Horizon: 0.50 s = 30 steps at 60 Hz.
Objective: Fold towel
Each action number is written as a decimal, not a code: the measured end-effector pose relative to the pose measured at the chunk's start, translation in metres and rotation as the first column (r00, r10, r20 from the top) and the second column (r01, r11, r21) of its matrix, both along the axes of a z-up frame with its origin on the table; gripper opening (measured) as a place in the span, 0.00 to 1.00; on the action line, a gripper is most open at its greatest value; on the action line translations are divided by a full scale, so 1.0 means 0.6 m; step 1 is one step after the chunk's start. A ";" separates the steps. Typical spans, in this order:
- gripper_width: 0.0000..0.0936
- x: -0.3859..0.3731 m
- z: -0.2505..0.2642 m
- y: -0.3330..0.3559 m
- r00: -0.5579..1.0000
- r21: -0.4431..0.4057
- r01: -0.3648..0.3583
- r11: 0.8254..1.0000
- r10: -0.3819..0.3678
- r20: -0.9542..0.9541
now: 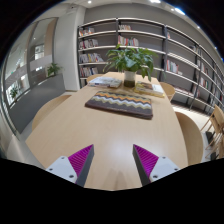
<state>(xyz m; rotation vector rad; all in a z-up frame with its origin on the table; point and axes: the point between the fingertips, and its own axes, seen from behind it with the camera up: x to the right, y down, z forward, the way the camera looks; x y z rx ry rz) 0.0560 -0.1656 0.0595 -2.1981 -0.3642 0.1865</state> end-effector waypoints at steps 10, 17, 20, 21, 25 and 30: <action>0.84 -0.163 -0.032 0.141 1.000 -0.016 0.013 1.000 -0.013 0.008; 0.84 -0.253 -0.034 0.273 0.999 -0.010 0.040 0.999 -0.040 0.000; 0.84 -0.284 -0.033 0.330 0.999 -0.001 0.049 0.999 -0.049 -0.005; 0.83 -0.294 -0.035 0.347 0.999 -0.001 0.053 0.999 -0.053 -0.006; 0.84 -0.327 -0.050 0.412 0.998 -0.008 0.069 0.998 -0.069 -0.001; 0.82 -0.357 -0.071 0.475 0.997 -0.020 0.076 0.997 -0.075 0.019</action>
